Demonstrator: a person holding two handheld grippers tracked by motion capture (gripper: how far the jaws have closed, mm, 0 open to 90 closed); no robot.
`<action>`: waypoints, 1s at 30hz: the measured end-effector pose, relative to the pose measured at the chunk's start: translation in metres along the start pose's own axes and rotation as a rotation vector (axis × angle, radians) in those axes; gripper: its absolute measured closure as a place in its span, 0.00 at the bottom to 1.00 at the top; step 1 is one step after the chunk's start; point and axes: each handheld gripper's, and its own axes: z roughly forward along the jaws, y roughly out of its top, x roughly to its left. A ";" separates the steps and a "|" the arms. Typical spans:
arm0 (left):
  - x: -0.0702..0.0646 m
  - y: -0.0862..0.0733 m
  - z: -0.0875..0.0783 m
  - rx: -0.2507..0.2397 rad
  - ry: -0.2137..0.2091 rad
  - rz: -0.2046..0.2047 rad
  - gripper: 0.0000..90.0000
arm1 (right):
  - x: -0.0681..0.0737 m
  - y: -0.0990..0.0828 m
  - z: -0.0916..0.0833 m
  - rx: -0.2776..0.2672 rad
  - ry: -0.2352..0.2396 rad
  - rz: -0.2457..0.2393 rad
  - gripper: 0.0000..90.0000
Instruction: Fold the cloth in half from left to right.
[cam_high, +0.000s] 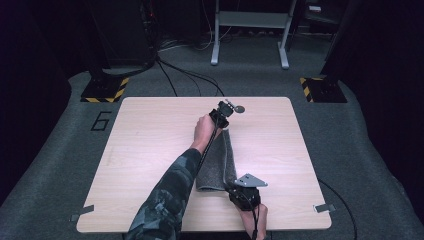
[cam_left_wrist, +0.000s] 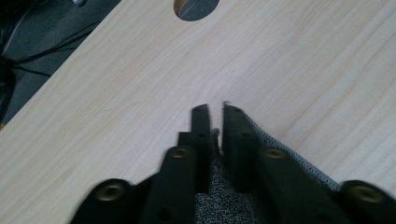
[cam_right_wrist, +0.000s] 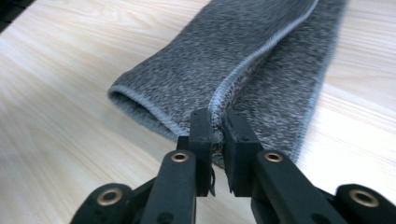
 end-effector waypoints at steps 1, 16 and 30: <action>0.000 0.000 -0.001 -0.007 -0.003 -0.008 0.71 | 0.000 0.000 -0.001 0.001 -0.007 0.015 0.89; 0.016 -0.025 -0.033 -0.061 -0.073 -0.079 0.28 | -0.026 -0.017 -0.022 0.032 -0.102 0.062 0.74; 0.013 -0.082 -0.051 -0.077 -0.092 -0.111 0.23 | -0.036 -0.014 -0.036 0.012 -0.093 0.059 0.43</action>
